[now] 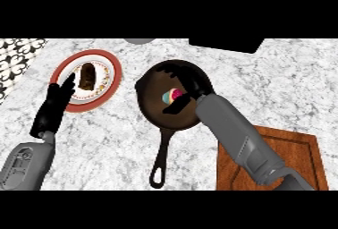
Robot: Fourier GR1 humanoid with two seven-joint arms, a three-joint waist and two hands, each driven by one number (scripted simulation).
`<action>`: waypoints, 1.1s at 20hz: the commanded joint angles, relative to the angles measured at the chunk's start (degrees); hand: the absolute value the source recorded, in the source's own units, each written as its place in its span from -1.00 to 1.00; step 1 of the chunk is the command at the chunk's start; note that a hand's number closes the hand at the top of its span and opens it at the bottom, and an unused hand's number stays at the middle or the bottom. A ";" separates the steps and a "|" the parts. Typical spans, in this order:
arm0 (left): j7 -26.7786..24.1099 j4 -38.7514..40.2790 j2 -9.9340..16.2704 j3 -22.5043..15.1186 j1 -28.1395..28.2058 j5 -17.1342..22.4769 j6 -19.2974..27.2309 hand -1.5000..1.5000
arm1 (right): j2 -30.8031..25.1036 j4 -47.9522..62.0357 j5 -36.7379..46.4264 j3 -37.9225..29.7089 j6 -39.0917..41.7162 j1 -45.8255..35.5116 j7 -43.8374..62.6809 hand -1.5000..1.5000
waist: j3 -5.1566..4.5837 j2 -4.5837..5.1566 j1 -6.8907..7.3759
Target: Pick the cupcake from the cutting board and place it in the pan
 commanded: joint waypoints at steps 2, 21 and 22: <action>-0.08 1.06 0.23 0.43 -1.42 0.25 -0.46 0.00 | 0.01 -0.62 -5.81 1.06 -1.28 1.60 -3.39 -1.00 | 0.04 0.15 0.47; 0.03 0.60 1.06 3.49 1.84 0.33 1.64 0.00 | -3.74 8.74 -22.27 -10.50 -4.56 -5.71 -12.28 -1.00 | -0.02 -1.15 -6.34; -1.18 0.73 1.91 4.22 4.63 1.43 -0.03 0.00 | -6.43 8.67 -22.65 -11.20 -2.92 -4.96 -12.45 -1.00 | -0.04 -1.53 -6.98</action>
